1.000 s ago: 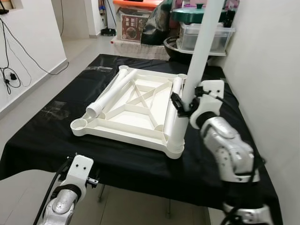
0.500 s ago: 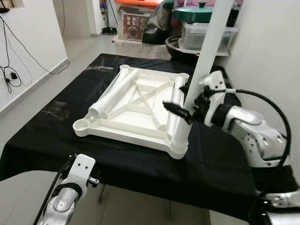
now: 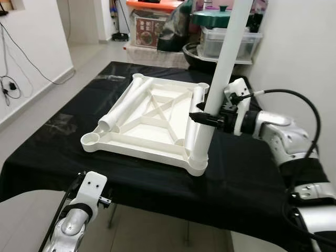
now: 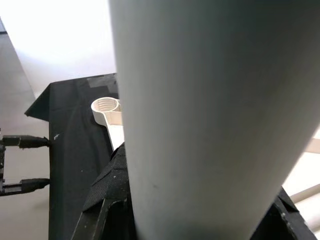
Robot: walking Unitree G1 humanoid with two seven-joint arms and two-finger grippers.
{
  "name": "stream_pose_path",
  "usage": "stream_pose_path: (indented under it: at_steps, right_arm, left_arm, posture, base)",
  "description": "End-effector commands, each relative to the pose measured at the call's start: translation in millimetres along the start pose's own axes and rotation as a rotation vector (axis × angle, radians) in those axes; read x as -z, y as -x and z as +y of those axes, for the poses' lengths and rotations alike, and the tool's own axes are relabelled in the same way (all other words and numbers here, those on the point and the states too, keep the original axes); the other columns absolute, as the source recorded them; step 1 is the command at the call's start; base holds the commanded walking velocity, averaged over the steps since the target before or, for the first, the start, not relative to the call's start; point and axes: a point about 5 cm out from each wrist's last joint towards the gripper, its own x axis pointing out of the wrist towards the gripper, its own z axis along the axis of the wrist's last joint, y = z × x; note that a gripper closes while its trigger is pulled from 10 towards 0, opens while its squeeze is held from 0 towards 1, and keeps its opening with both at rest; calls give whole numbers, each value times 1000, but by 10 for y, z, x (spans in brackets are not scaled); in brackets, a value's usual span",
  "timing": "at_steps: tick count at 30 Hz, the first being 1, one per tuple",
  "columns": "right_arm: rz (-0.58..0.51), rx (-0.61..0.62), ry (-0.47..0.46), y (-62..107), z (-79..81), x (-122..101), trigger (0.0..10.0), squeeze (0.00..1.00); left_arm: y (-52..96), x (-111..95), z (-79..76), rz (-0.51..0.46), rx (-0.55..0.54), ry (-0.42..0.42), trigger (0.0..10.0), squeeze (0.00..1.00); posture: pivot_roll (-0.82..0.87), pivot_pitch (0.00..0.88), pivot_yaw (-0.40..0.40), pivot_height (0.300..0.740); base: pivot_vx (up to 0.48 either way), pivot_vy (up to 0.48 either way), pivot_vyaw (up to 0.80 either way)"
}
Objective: Building children table
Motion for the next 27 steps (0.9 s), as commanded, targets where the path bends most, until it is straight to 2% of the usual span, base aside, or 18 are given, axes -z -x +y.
stream_pose_path:
  at_steps: [1,4,5,6,7,9,10,11,12,14,16,17,18,19,21,22,23,27]
  right_arm:
    - [10,39,-7,20,-50,49,0,0]
    - [23,121,-33,21,-124,117,0,0]
    - [30,191,-39,12,-165,151,0,0]
    - [30,191,-39,12,-165,151,0,0]
    - [22,271,-55,0,-205,171,0,0]
    - [-44,624,-216,-111,-179,209,0,0]
    - [-44,624,-216,-111,-179,209,0,0]
    - [-70,755,-281,-145,-122,234,0,0]
    - [-70,755,-281,-145,-122,234,0,0]
    - [-102,827,-381,-282,107,288,0,0]
    - [-102,827,-381,-282,107,288,0,0]
    - [-110,829,-415,-382,249,283,0,0]
    - [-110,829,-415,-382,249,283,0,0]
    - [-115,815,-417,-469,368,239,0,0]
    - [-115,815,-417,-469,368,239,0,0]
    - [-112,798,-393,-541,440,176,0,0]
    - [-104,777,-338,-596,468,99,10000,0]
    - [-100,768,-316,-624,479,55,10000,0]
  left_arm:
    - [8,10,-27,-2,8,1,10000,0]
    - [15,21,-19,0,6,0,10000,0]
    - [19,25,-16,1,6,-1,10000,0]
    - [19,25,-16,1,6,-1,10000,0]
    - [19,28,-16,1,5,-1,10000,0]
    - [22,37,-20,3,1,0,10000,0]
    - [22,37,-20,3,1,0,10000,0]
    - [22,40,-16,5,-3,4,10000,0]
    - [22,40,-16,5,-3,4,10000,0]
    - [25,28,-20,2,-4,7,10000,0]
    - [25,28,-20,2,-4,7,10000,0]
    - [26,14,-25,-2,1,4,10000,0]
    - [26,14,-25,-2,1,4,10000,0]
    - [26,7,-22,-4,7,-1,10000,0]
    - [26,7,-22,-4,7,-1,10000,0]
    - [19,6,-1,-5,8,-6,10000,0]
    - [6,5,27,-6,4,-10,10000,0]
    - [-4,2,47,-8,-1,-11,10000,0]
  posture:
    - [83,0,-105,740]
    - [84,0,-106,740]
    - [83,0,-104,740]
    - [83,0,-104,740]
    - [83,0,-104,740]
    - [85,0,-112,740]
    - [85,0,-112,740]
    - [93,0,-101,740]
    - [93,0,-101,740]
    - [102,0,-91,740]
    - [102,0,-91,740]
    - [101,0,-89,740]
    - [101,0,-89,740]
    - [100,0,-88,740]
    - [100,0,-88,740]
    - [92,0,-84,740]
    - [93,0,-90,740]
    - [93,0,-90,740]
  base:
    - [0,0,0]
    - [0,0,0]
    - [0,0,0]
    - [0,0,0]
    - [0,0,0]
    - [0,0,0]
    - [0,0,0]
    - [0,0,0]
    - [0,0,0]
    - [0,0,0]
    - [0,0,0]
    - [0,0,0]
    - [0,0,0]
    - [0,0,0]
    - [0,0,0]
    - [0,0,0]
    - [0,0,0]
    - [0,0,0]
